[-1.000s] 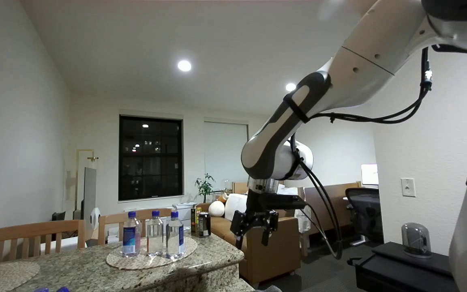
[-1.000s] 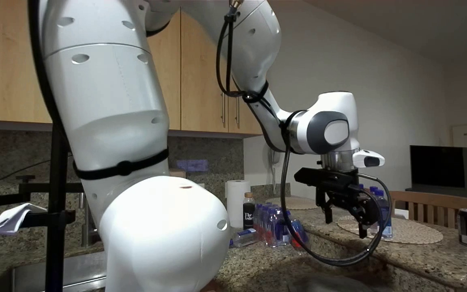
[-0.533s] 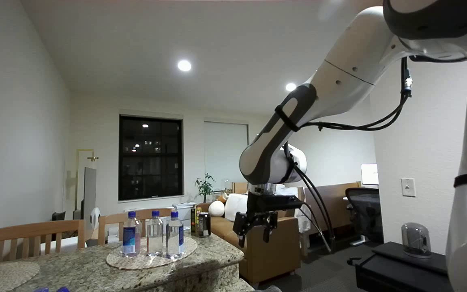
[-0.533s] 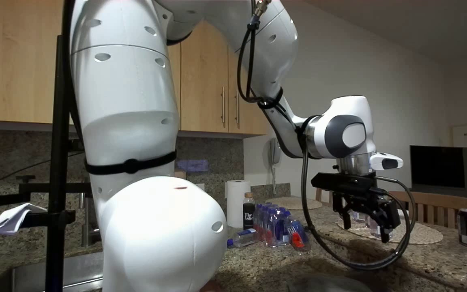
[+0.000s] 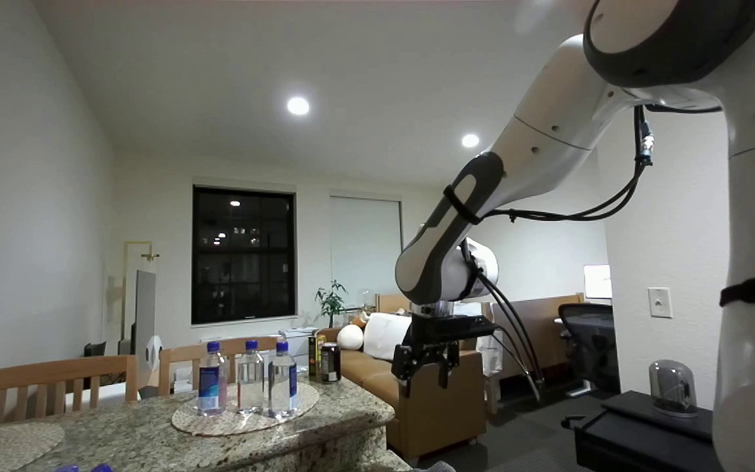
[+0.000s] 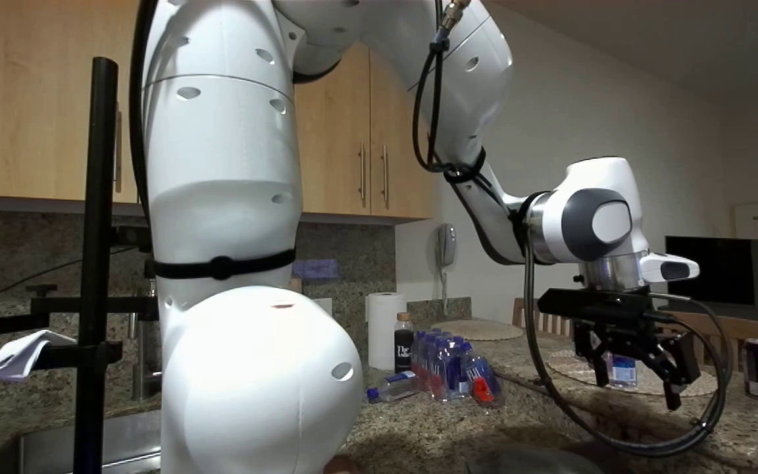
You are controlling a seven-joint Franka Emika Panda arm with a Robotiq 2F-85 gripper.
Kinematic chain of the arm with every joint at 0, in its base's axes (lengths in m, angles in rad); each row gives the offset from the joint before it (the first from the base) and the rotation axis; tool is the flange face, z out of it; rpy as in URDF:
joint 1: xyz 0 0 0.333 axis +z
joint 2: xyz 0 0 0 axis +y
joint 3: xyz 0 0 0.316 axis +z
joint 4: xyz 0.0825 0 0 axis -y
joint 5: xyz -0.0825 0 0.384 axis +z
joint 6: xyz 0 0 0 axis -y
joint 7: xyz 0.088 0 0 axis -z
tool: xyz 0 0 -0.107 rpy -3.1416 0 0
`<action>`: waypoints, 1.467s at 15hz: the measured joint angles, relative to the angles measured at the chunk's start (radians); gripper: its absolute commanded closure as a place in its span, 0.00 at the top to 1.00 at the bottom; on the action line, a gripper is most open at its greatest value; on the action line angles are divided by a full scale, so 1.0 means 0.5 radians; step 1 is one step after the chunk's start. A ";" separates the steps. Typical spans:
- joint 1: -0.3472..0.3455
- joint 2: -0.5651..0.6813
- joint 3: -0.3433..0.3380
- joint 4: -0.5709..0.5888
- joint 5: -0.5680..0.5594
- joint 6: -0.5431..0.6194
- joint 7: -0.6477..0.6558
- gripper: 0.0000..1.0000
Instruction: Move the towel to the left
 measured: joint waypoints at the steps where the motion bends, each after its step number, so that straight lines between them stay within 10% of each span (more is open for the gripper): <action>1: -0.009 0.018 -0.009 0.012 0.000 0.000 0.000 1.00; 22: -0.053 0.403 -0.077 0.013 -0.077 0.241 0.084 1.00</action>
